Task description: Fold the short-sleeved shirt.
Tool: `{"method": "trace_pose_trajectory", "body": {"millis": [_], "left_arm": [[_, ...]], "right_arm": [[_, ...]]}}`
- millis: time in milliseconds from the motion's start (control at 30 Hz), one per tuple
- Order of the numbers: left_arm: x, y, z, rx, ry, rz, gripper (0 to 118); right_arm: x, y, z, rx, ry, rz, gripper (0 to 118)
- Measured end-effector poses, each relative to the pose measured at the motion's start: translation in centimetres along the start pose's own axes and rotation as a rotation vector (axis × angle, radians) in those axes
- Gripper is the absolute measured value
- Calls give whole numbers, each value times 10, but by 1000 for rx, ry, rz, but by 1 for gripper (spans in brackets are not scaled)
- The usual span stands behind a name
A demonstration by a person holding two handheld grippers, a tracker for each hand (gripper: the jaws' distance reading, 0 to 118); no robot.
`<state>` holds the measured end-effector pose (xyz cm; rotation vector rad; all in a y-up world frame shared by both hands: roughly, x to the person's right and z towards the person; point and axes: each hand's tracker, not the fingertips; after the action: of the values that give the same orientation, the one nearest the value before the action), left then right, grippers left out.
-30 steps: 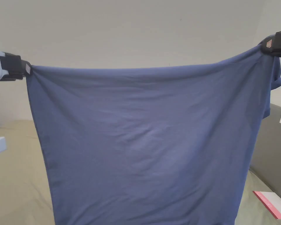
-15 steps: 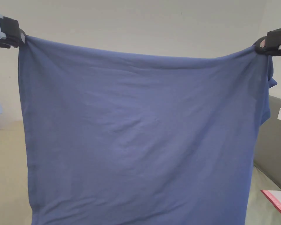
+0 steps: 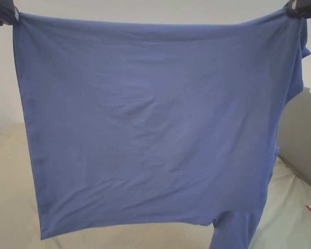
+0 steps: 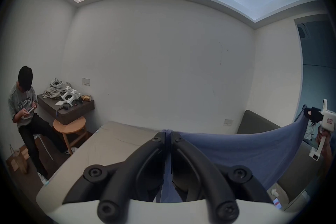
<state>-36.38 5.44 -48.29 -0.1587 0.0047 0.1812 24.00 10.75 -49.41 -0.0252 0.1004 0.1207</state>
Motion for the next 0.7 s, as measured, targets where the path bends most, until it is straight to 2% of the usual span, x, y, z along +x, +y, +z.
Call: {"method": "trace_pose_trajectory", "body": {"millis": [133,267,367,567,700], "left_arm": [[2,12,-28,30,39,-16,4],[4,17,-67,19,35,-46,4],[9,7,-90,17,50,-73,4],[10,-51,-128,-18,38,-76,4],[9,-123,-156,-150,49,-136,4]], "right_arm": [[-11,7,-35,15,-22,39,6],[-12,2,-75,27,-55,-12,6],[-13,-14,-101,23,-69,0,6],[-13,-82,-132,-49,-57,-36,6],[-19,-151,-143,-109,-51,-51,6]]}}
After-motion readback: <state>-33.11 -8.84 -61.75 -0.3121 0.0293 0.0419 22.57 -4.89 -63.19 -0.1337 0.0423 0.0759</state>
